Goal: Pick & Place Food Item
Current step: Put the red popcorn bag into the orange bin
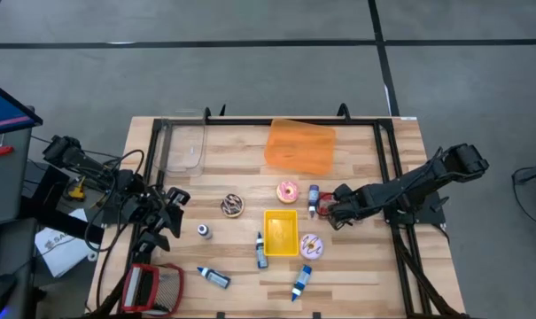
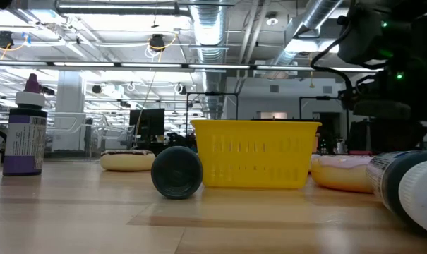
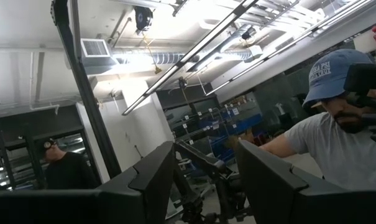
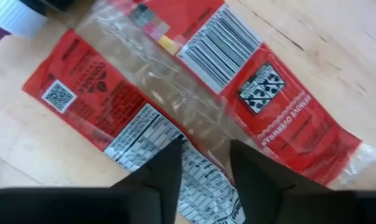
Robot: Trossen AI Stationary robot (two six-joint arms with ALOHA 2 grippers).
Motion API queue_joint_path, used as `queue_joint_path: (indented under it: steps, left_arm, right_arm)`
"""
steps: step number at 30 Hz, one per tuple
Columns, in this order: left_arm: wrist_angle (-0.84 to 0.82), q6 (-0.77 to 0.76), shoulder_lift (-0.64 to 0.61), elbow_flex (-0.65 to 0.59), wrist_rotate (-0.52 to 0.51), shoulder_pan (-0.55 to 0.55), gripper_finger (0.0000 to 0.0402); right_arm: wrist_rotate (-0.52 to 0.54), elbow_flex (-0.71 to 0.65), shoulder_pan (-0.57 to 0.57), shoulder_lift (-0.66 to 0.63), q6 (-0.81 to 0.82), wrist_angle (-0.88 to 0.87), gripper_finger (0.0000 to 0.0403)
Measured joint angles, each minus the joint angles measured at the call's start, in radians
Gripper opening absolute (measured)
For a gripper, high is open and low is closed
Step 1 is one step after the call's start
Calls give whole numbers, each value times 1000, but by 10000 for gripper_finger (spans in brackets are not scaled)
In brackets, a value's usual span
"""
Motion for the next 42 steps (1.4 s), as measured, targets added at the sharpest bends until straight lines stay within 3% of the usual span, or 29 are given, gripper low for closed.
queue_joint_path:
  steps: [13,24,42]
  left_arm:
    - [0,0,0,0,0,0,171]
    - [0,0,0,0,0,0,171]
    - [0,-3,0,0,0,0,171]
  right_arm:
    - [11,-7,-27,1,-62,16,8]
    - [103,17,-7,2,-27,-69,0]
    - [313,368,70,0,61,-541,0]
